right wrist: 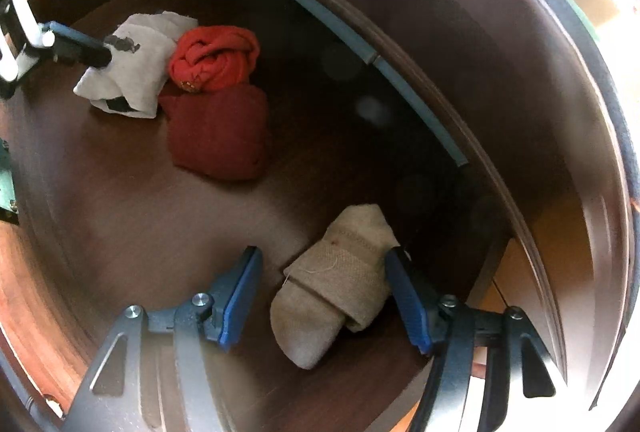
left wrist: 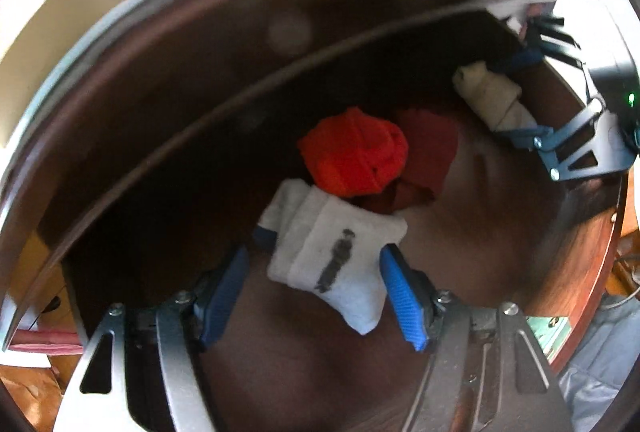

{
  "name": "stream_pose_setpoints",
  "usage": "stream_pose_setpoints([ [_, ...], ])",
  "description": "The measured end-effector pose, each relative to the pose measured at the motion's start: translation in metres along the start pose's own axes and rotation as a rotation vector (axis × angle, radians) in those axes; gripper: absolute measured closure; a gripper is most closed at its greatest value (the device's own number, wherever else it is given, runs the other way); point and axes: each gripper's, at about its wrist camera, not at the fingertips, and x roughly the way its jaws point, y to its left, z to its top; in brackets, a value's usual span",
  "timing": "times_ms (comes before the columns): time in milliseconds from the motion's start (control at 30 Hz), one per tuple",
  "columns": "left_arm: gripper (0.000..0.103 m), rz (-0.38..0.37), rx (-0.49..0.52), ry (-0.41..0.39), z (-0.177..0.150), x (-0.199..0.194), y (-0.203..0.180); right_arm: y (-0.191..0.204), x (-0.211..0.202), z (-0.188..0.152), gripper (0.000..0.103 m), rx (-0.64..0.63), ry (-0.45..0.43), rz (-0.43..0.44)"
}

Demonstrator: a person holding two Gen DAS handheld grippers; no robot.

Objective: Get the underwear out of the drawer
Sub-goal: 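Grasp the beige sock with the right tool while the left grasps the white sock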

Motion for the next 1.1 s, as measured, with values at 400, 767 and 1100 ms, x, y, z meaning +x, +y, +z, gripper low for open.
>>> stream_pose_setpoints([
  [400,0.032,-0.031,0.085,0.139,0.025,0.036,-0.017,0.013,0.012,-0.003,0.037,-0.005,-0.003,-0.012],
  [767,0.032,-0.056,0.069,0.203,0.044,0.063,-0.020,0.009,0.001,-0.002,0.038,0.003,-0.015,-0.012],
  [1100,0.066,-0.049,0.090,0.188,0.033,0.043,-0.003,0.009,-0.002,-0.002,0.057,0.008,-0.021,-0.035],
])
